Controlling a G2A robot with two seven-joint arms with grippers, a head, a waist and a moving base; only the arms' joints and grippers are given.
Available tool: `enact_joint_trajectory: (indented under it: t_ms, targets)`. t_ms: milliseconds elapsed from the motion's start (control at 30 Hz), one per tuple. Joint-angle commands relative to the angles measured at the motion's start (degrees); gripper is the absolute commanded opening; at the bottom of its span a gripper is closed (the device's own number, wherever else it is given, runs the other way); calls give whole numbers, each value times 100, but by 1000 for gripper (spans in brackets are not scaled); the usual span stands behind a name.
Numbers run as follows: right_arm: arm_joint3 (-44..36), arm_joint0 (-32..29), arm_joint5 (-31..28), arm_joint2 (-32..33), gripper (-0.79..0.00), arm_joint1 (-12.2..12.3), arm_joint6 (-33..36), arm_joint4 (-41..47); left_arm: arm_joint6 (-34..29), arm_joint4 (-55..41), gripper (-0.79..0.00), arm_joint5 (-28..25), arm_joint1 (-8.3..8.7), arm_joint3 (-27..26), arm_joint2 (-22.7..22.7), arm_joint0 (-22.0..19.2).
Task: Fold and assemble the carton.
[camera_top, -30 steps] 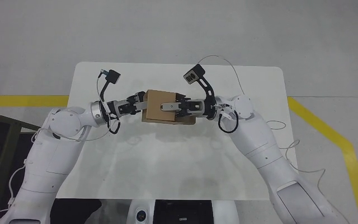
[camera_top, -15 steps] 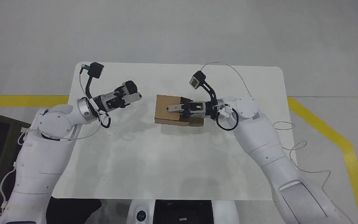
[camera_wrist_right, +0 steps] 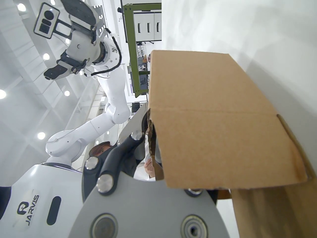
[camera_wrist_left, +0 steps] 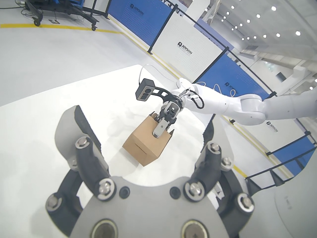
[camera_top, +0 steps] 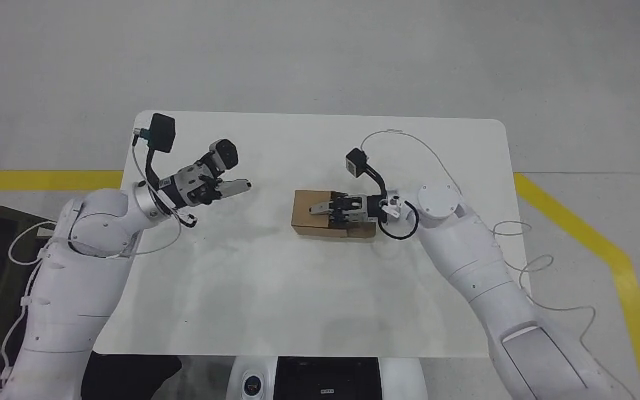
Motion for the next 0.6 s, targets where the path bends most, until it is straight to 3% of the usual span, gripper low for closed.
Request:
enact_joint_trajectory:
  t_ms: [0,200,300,433,567]
  targets:
    - [39,-5,2,-18,-576,-1,-30,-40,205,422,0,-191,-6,-41,-17,23]
    - [92,-32,-3,-25,-428,7,-47,-56,853,1553,0,-720,-33,-129,-67,105]
    - [-17,-67,6,46,-422,39,-9,-37,1309,2137,0,-972,-58,-186,-114,132]
    - [-200,-143,-6,238,-394,129,39,-100,2130,3072,0,-974,-87,-451,-92,206]
    - [-626,-288,94,513,-314,258,135,-197,3211,4227,0,-974,-61,-613,57,332]
